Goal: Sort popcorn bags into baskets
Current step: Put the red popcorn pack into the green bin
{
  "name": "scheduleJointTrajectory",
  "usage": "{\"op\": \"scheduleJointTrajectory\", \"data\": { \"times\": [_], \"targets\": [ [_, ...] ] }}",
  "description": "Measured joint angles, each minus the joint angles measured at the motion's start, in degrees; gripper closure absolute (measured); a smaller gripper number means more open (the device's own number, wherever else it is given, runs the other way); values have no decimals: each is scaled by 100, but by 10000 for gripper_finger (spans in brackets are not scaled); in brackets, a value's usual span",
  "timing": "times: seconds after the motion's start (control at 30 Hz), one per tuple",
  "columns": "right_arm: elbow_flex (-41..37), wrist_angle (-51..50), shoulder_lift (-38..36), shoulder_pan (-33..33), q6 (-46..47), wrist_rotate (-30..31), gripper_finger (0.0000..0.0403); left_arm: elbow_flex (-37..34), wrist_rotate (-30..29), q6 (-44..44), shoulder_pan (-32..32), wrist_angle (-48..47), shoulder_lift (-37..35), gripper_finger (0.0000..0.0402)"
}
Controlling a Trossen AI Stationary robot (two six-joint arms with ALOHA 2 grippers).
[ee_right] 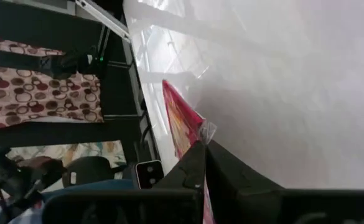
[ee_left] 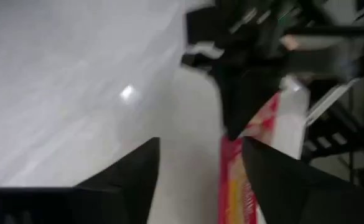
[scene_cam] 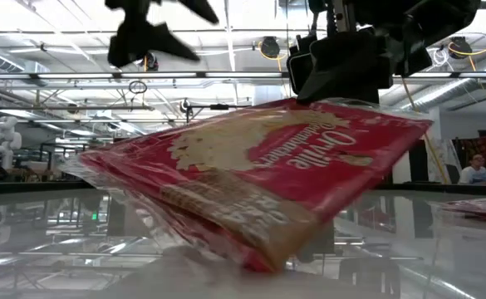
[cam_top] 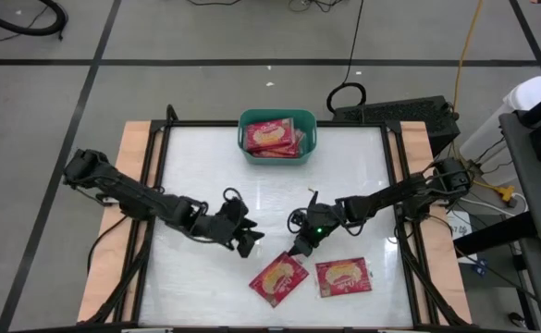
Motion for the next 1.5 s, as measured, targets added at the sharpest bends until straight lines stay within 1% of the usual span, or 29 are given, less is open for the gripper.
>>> {"op": "scheduleJointTrajectory", "data": {
  "times": [0.07, 0.17, 0.23, 0.3, 0.4, 0.47, 0.57, 0.67, 0.77, 0.87, 0.97, 1.0, 1.03, 1.13, 1.23, 1.4, 1.5],
  "targets": [
    [0, -31, -45, -64, -16, -3, 402, -2, 330, -19, 125, -6, 128, 143],
    [0, -36, -134, -170, -86, -1, 403, -2, 968, 268, 293, 445, 451, 102],
    [0, -15, -183, -243, -182, 2, 403, -9, 1336, 573, 362, 822, 679, 83],
    [0, -49, -242, -309, -340, 3, 403, 4, 1666, 750, 440, 1276, 914, 75],
    [0, -36, -284, -414, -570, -10, 403, 0, 1836, 681, 571, 1456, 1244, 79],
    [0, -80, -320, -443, -709, -1, 403, -8, 1893, 678, 666, 1441, 1412, 94],
    [0, -120, -360, -499, -829, -13, 403, -9, 2323, 881, 789, 1884, 1650, 127],
    [0, -104, -362, -534, -965, -22, 403, -7, 2681, 1091, 870, 2257, 1844, 171],
    [0, -67, -362, -569, -973, -23, 403, -7, 2902, 1327, 967, 2328, 1933, 230],
    [0, -64, -362, -608, -972, -44, 403, -4, 3023, 1437, 1057, 2388, 1936, 302],
    [0, -63, -377, -670, -968, -258, 403, -4, 3291, 1447, 1153, 2440, 1925, 372],
    [0, -53, -383, -692, -964, -331, 403, -4, 3400, 1418, 1185, 2489, 1921, 384],
    [0, -48, -394, -717, -930, -387, 403, -4, 3491, 1376, 1211, 2530, 1921, 388],
    [0, -85, -501, -785, -873, -484, 402, -4, 3630, 1305, 1258, 2630, 1921, 384],
    [0, -246, -769, -866, -880, -473, 391, -6, 3634, 1311, 1257, 2599, 1819, 391],
    [2, -934, -1379, -1074, -920, -384, 344, -9, 3587, 1421, 1252, 2565, 1404, 394],
    [-4, -1313, -1857, -1210, -1009, -82, 314, -9, 3384, 1515, 1282, 2405, 1040, 397]
  ]
}}
